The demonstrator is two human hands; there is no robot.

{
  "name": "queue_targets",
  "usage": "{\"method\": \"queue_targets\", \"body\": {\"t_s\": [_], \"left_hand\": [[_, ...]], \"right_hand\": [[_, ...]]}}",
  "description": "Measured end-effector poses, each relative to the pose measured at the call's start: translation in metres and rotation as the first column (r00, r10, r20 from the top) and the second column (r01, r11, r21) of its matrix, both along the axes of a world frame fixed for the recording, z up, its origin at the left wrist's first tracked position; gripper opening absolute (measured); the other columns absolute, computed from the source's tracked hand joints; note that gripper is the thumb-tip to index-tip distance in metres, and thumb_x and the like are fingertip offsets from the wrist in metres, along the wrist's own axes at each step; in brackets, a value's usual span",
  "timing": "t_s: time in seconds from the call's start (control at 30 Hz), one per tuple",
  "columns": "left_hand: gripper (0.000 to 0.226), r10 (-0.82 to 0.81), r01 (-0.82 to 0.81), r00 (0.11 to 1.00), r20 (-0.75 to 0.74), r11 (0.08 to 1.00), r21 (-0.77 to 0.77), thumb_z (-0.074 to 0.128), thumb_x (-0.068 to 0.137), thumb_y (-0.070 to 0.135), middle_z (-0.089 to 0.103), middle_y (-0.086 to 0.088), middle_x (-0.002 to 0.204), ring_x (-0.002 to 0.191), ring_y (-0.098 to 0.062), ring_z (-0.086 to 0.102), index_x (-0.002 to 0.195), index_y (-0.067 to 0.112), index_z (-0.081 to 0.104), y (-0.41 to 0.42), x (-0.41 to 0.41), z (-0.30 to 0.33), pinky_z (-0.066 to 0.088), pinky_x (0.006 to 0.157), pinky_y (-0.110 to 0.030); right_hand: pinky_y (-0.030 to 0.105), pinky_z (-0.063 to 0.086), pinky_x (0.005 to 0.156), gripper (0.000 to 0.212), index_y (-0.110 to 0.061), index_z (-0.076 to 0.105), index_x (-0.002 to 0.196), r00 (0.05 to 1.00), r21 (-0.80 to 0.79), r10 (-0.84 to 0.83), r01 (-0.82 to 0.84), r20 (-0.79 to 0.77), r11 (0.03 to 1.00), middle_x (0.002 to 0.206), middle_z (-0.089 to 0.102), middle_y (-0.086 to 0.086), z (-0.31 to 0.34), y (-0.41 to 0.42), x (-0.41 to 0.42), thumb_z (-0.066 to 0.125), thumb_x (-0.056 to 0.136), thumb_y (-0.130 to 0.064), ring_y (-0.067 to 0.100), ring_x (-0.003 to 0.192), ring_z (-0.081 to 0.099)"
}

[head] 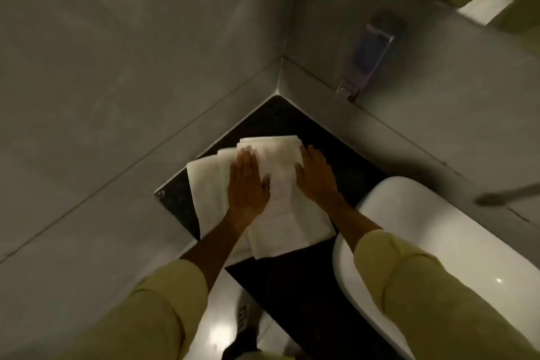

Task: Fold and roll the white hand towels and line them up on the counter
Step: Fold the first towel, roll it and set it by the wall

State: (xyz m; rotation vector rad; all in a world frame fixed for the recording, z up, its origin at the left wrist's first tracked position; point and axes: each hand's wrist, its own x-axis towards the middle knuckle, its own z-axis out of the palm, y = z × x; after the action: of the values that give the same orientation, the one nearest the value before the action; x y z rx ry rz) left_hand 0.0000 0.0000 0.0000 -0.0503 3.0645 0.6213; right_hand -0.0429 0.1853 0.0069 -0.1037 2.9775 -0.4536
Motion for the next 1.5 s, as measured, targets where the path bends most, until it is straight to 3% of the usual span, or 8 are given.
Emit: {"method": "queue_targets", "body": {"t_s": [0.23,0.37,0.5,0.63,0.8,0.97,1.3,1.5], "left_hand": [[0.073,0.140,-0.173,0.973,0.184,0.968,0.182,0.046,0.098,0.039,0.006,-0.018,0.162,0.147,-0.036,0.019,0.154,0.005,0.013,0.000,-0.027,-0.020,0.019,0.121,-0.045],[0.096,0.415,-0.599,0.799,0.436,0.613,0.514,0.081,0.073,0.037,0.045,-0.016,0.145,0.126,-0.031,0.052,0.148,0.010,0.029,-0.004,-0.056,-0.006,0.045,0.105,-0.039],[0.029,0.250,-0.554,0.832,0.495,0.419,0.719,0.078,0.075,0.021,0.070,0.001,0.102,0.101,-0.024,0.067,0.102,0.019,0.067,-0.011,-0.057,0.004,0.056,0.088,-0.034],[0.040,0.031,-0.501,0.858,0.513,0.274,0.821,0.072,0.079,0.008,0.069,0.002,0.104,0.104,-0.024,0.065,0.115,0.023,0.064,-0.018,-0.045,0.025,0.054,0.090,-0.040],[0.034,-0.259,-0.408,0.864,0.432,0.142,0.902,0.064,0.086,-0.005,0.076,-0.004,0.097,0.095,-0.025,0.071,0.114,0.014,0.064,-0.032,-0.026,0.077,0.060,0.078,-0.039],[0.043,-0.463,-0.242,0.835,0.298,0.176,0.954,0.065,0.080,0.000,0.072,-0.004,0.108,0.107,-0.026,0.066,0.120,0.018,0.061,-0.023,-0.008,0.152,0.057,0.089,-0.046],[0.033,-0.813,-0.058,0.550,0.191,0.191,0.980,0.075,0.067,0.004,0.077,0.000,0.090,0.084,-0.019,0.073,0.094,0.023,0.073,0.140,0.043,0.270,0.062,0.072,-0.037],[0.026,-0.982,-0.005,0.125,0.139,0.139,0.990,0.065,0.080,0.002,0.076,-0.004,0.098,0.093,-0.021,0.073,0.093,0.020,0.078,0.305,0.122,0.296,0.059,0.080,-0.038]], "right_hand": [[0.056,0.034,0.111,0.093,-0.008,0.015,0.154,0.828,-0.230,-0.412,0.516,0.379,0.825,0.156,0.028,0.019,-0.028,-0.021,-0.038,0.064,0.088,-0.050,0.041,0.141,0.032],[0.050,0.047,0.102,0.108,-0.006,0.029,0.151,0.672,-0.326,-0.428,0.699,0.605,0.636,0.148,0.044,0.017,-0.032,-0.008,-0.056,0.080,0.070,-0.055,0.038,0.130,0.049],[0.047,0.057,0.087,0.105,-0.007,0.054,0.133,0.636,-0.401,-0.338,0.731,0.694,0.552,0.127,0.062,0.014,-0.034,0.011,-0.060,0.088,0.047,-0.057,0.031,0.101,0.066],[0.043,0.059,0.081,0.055,-0.007,0.062,0.123,0.750,-0.618,-0.195,0.639,0.632,0.458,0.117,0.068,0.014,0.018,0.016,-0.030,0.083,0.075,-0.021,0.031,0.099,0.068],[0.034,0.060,0.077,0.050,-0.015,0.059,0.125,0.877,-0.787,-0.156,0.476,0.454,0.393,0.114,0.069,0.005,0.095,0.025,0.026,0.078,0.079,-0.007,0.024,0.104,0.069],[0.039,0.061,0.082,0.048,-0.025,0.054,0.129,0.939,-0.903,-0.235,0.316,0.253,0.292,0.114,0.070,-0.002,0.179,0.041,0.109,0.070,0.087,-0.008,0.018,0.103,0.069],[0.040,0.058,0.088,0.045,-0.018,0.058,0.128,0.729,-0.974,-0.671,0.223,0.136,0.045,0.121,0.071,0.004,0.279,0.135,0.279,0.062,0.087,0.002,0.025,0.112,0.068],[0.037,0.060,0.083,0.045,-0.019,0.055,0.130,0.425,-0.963,-0.905,0.243,0.000,0.114,0.121,0.071,-0.001,0.310,0.215,0.406,0.060,0.091,0.004,0.021,0.110,0.069]]}}
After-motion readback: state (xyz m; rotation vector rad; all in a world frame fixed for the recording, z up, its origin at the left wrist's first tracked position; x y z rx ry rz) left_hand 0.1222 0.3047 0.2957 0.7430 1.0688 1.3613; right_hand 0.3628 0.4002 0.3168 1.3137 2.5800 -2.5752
